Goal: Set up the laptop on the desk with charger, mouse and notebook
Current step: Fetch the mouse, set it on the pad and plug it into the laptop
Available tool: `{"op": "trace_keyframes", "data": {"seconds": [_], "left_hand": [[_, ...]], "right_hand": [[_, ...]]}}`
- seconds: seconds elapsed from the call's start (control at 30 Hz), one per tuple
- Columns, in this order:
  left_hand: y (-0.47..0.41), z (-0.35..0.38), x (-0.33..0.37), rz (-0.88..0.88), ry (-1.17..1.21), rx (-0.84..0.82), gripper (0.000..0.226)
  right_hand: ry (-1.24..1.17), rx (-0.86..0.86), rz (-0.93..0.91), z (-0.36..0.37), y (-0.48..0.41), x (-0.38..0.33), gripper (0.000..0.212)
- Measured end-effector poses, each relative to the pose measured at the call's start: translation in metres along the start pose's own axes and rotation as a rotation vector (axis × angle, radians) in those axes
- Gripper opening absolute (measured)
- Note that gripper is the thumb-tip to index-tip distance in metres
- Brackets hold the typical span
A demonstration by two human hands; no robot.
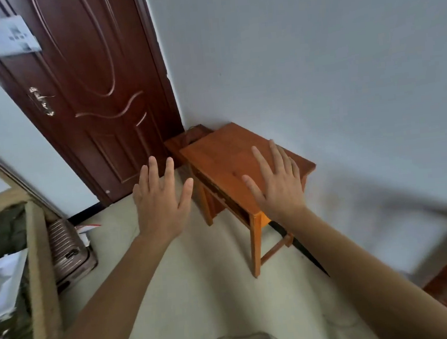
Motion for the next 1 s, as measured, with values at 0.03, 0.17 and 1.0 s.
{"op": "trace_keyframes", "data": {"seconds": [0.03, 0.17, 1.0], "left_hand": [[-0.018, 0.002, -0.002, 0.009, -0.006, 0.015, 0.071], [-0.107, 0.011, -0.026, -0.052, -0.013, 0.047, 0.069], [-0.620, 0.160, -0.216, 0.057, 0.046, -0.139, 0.072]], "right_hand": [[-0.003, 0.002, -0.022, 0.007, -0.021, 0.001, 0.066], [-0.044, -0.029, -0.060, 0.047, -0.133, 0.001, 0.066], [0.085, -0.112, 0.152, 0.319, -0.557, -0.046, 0.068]]}}
Point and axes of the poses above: each hand's wrist, its own y-axis away from the middle knuckle, its own z-axis out of the palm, x = y × z, the point moved 3 cm from there along -y, towards the middle knuckle, and after that the axes turned 15 degrees about -z, right-handed, at the moved point
